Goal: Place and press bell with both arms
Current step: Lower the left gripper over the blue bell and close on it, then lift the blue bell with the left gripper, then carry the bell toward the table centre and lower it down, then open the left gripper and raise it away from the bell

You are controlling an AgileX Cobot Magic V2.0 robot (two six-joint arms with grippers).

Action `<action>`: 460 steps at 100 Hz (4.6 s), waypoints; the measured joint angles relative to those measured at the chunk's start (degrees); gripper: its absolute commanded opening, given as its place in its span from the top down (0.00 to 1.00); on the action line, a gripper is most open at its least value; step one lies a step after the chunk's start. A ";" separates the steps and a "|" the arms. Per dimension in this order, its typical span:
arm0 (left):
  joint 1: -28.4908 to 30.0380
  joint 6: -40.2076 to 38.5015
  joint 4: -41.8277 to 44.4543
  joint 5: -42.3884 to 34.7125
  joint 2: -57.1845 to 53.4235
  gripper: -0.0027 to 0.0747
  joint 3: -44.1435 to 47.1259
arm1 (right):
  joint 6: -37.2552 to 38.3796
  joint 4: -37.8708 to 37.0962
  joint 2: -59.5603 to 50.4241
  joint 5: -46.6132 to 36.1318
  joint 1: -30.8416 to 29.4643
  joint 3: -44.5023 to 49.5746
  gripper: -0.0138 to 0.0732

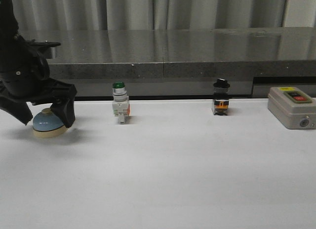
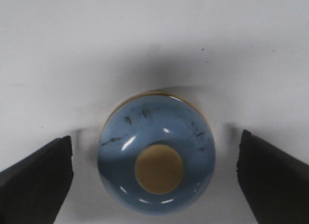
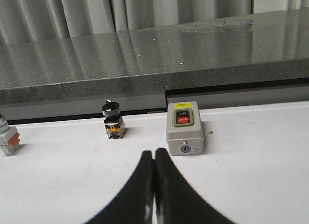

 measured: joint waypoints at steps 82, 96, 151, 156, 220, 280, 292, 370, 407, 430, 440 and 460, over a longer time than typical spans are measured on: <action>-0.13 0.00 0.32 1.75 1.03 0.59 -0.22 | 0.00 0.00 0.00 0.00 0.00 0.00 0.92; -0.13 0.00 0.32 6.15 -1.63 0.59 -0.22 | 0.00 0.00 0.00 0.00 0.00 0.00 0.92; -6.20 0.55 -0.12 19.01 -18.54 0.59 -0.22 | 0.00 0.00 0.00 0.00 0.00 0.00 0.92; -8.17 0.55 -0.12 19.11 -18.57 0.59 -0.22 | 0.00 0.00 0.00 0.00 0.00 0.00 0.92; -28.24 0.90 -0.34 6.44 -9.54 0.59 -0.55 | 0.00 0.00 0.00 0.00 0.00 0.00 0.92; -30.20 0.90 -0.34 5.72 3.48 0.59 -10.40 | 0.00 0.00 0.00 0.00 0.00 0.00 0.92; -30.29 0.90 -0.34 5.72 3.48 0.58 -10.53 | 0.00 0.00 0.00 0.00 0.00 0.00 0.92; -30.29 1.34 -0.34 6.83 3.48 0.24 -10.53 | 0.00 0.00 0.00 0.00 0.00 0.00 0.92; -30.29 1.44 -0.34 7.59 3.48 0.24 -11.56 | 0.00 0.00 0.00 0.00 0.00 0.00 0.92; -30.29 1.44 -0.34 12.29 0.86 0.25 -14.01 | 0.00 0.00 0.00 0.00 0.00 0.00 0.92; -30.29 1.44 0.18 14.64 -1.86 0.25 -14.51 | 0.00 0.00 0.00 0.00 0.00 0.00 0.92; -29.33 1.44 1.70 19.31 -8.30 0.25 -14.64 | 0.00 0.00 0.00 0.00 0.00 0.00 0.92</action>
